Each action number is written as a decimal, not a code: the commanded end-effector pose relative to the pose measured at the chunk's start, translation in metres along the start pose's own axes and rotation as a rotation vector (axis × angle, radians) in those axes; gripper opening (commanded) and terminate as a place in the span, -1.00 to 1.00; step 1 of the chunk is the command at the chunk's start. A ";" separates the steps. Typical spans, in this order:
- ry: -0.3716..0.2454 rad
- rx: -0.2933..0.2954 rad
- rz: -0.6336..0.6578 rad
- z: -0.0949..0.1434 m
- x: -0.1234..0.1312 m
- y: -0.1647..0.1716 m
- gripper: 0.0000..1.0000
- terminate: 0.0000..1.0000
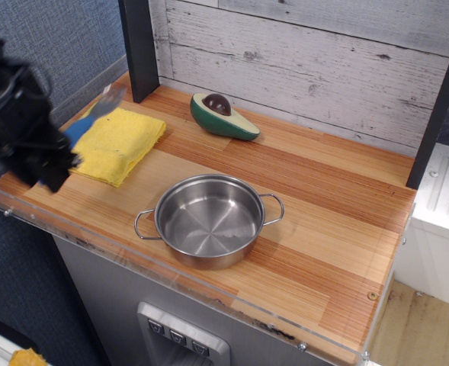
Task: Move the blue fork to the right upper corner of the table
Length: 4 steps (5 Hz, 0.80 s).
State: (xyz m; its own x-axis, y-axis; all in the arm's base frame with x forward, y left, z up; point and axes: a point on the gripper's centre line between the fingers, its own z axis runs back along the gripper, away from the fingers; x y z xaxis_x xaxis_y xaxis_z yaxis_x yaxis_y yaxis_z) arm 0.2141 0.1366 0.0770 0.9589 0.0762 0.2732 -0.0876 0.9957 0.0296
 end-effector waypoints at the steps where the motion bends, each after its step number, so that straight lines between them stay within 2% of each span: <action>1: -0.062 -0.075 -0.258 0.045 0.032 -0.086 -1.00 -1.00; 2: -0.006 -0.146 -0.284 0.042 0.056 -0.128 -1.00 -1.00; 3: 0.084 -0.201 -0.211 0.026 0.075 -0.153 -1.00 -1.00; 4: 0.115 -0.243 -0.046 0.015 0.090 -0.175 -1.00 -1.00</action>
State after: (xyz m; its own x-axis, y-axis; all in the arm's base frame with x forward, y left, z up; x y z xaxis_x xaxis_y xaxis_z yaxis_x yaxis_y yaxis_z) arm 0.3094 -0.0335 0.0944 0.9937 0.0284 0.1084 -0.0067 0.9806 -0.1961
